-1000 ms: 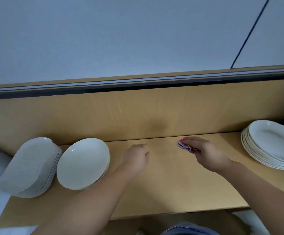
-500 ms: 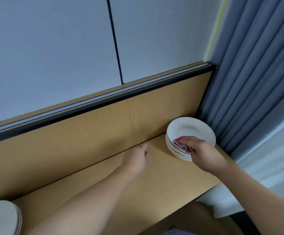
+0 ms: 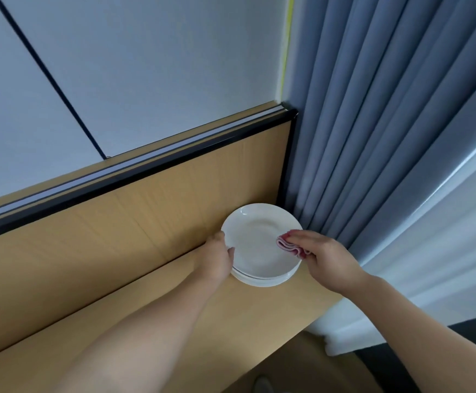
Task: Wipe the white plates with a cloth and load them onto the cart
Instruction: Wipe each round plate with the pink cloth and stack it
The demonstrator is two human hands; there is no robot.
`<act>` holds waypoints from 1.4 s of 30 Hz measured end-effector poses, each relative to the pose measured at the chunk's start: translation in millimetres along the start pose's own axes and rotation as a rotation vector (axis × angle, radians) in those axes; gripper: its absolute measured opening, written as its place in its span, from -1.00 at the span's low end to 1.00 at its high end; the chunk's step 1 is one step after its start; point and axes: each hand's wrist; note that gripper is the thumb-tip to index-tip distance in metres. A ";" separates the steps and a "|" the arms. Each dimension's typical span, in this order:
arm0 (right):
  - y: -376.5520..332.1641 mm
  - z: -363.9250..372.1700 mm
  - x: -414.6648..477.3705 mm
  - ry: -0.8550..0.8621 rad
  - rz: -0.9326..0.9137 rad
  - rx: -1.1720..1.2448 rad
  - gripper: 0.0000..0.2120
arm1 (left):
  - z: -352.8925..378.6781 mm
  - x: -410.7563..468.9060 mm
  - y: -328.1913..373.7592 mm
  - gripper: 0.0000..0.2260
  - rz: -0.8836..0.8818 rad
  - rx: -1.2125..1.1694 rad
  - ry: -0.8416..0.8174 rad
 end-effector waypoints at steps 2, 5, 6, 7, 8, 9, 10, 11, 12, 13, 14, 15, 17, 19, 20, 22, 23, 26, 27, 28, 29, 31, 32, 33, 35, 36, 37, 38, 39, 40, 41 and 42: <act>5.5 0.5 1.8 -0.009 -0.010 -0.001 -0.47 | -0.2 2.5 4.7 -0.59 -0.076 -0.112 0.009; 9.4 1.7 4.1 -0.040 -0.006 0.013 -0.46 | -3.4 8.3 8.2 -0.65 -0.218 -0.117 -0.033; 9.7 1.8 4.7 -0.049 -0.006 0.024 -0.46 | -4.5 9.6 8.7 -0.69 -0.235 -0.093 -0.058; 9.6 1.8 5.4 -0.053 -0.009 0.036 -0.46 | -5.2 10.8 9.2 -0.72 -0.234 -0.077 -0.068; 9.1 1.5 5.8 -0.053 -0.013 0.049 -0.46 | -5.7 11.8 10.0 -0.75 -0.230 -0.072 -0.073; 8.7 1.1 6.4 -0.051 -0.019 0.060 -0.46 | -6.2 12.2 11.0 -0.77 -0.226 -0.066 -0.077; 8.4 0.6 6.8 -0.046 -0.027 0.066 -0.46 | -6.2 12.5 11.6 -0.78 -0.225 -0.053 -0.077; 8.3 0.2 7.3 -0.044 -0.031 0.070 -0.46 | -6.7 12.5 12.3 -0.79 -0.229 -0.039 -0.073; 8.4 -0.4 7.5 -0.044 -0.036 0.071 -0.45 | -7.3 12.3 13.1 -0.78 -0.238 -0.030 -0.069; 8.8 -1.0 7.5 -0.043 -0.042 0.070 -0.46 | -8.2 12.0 14.4 -0.78 -0.248 -0.022 -0.068; 9.4 -1.5 7.5 -0.041 -0.047 0.067 -0.46 | -8.7 12.0 15.7 -0.77 -0.258 -0.011 -0.066; 9.8 -2.3 7.4 -0.039 -0.050 0.063 -0.46 | -9.0 11.6 17.5 -0.76 -0.267 0.000 -0.066; 10.9 -3.6 7.2 -0.038 -0.048 0.054 -0.46 | -9.3 10.2 22.2 -0.74 -0.270 0.017 -0.058; 12.2 -4.2 7.5 -0.037 -0.054 0.047 -0.45 | -10.0 9.8 25.6 -0.71 -0.268 0.009 -0.039; 13.3 -4.3 7.7 -0.035 -0.058 0.043 -0.45 | -10.8 10.4 26.6 -0.69 -0.273 0.007 -0.040; 15.4 -3.8 8.8 -0.030 -0.060 0.035 -0.45 | -13.5 12.9 28.0 -0.67 -0.300 -0.014 -0.067; 16.0 -3.4 9.2 -0.028 -0.060 0.035 -0.45 | -15.1 14.8 29.0 -0.67 -0.320 -0.047 -0.079; 14.4 -3.8 9.8 -0.028 -0.059 0.044 -0.45 | -22.5 19.0 32.5 -0.65 -0.375 -0.170 -0.080; 13.6 -4.8 10.2 -0.027 -0.059 0.048 -0.46 | -25.6 19.6 33.5 -0.63 -0.381 -0.188 -0.077; 12.4 -6.0 10.8 -0.025 -0.056 0.043 -0.46 | -28.7 19.1 33.9 -0.62 -0.379 -0.191 -0.079; 11.9 -7.4 12.0 -0.025 -0.049 0.032 -0.48 | -31.9 17.8 34.0 -0.61 -0.374 -0.189 -0.081; 10.9 -10.8 15.5 -0.020 -0.030 0.009 -0.50 | -34.8 14.5 33.0 -0.62 -0.363 -0.200 -0.073; 10.5 -12.5 17.0 -0.018 -0.022 0.007 -0.50 | -34.2 13.1 32.3 -0.63 -0.355 -0.222 -0.066; 9.5 -14.0 18.9 -0.012 -0.018 0.009 -0.51 | -33.2 11.9 31.7 -0.65 -0.340 -0.248 -0.058; 7.0 -16.7 22.0 0.003 -0.013 0.015 -0.50 | -30.3 10.2 29.5 -0.69 -0.306 -0.305 -0.045; 5.5 -17.9 23.3 0.012 -0.015 0.016 -0.50 | -29.3 9.3 27.2 -0.71 -0.293 -0.339 -0.037; 3.9 -19.1 25.0 0.024 -0.023 0.014 -0.49 | -29.4 8.2 24.6 -0.73 -0.284 -0.372 -0.029; 1.6 -20.4 27.0 0.041 -0.038 0.011 -0.49 | -30.3 7.0 21.5 -0.73 -0.278 -0.404 -0.020; -0.6 -21.6 29.1 0.055 -0.053 0.006 -0.50 | -32.2 5.0 18.2 -0.73 -0.275 -0.433 -0.011; -4.3 -22.9 31.4 0.061 -0.062 0.001 -0.51 | -34.0 3.1 14.6 -0.73 -0.274 -0.460 -0.002; -9.2 -24.0 33.3 0.067 -0.068 -0.001 -0.51 | -37.0 -0.3 10.7 -0.73 -0.271 -0.484 0.007; -14.6 -24.9 34.9 0.070 -0.069 -0.002 -0.51 | -40.0 -3.7 6.2 -0.74 -0.267 -0.504 0.016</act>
Point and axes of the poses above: each hand's wrist, its own x-axis towards the middle knuckle, its own z-axis out of the palm, y = z × x, and after that the axes turned 4 degrees about z, right-handed
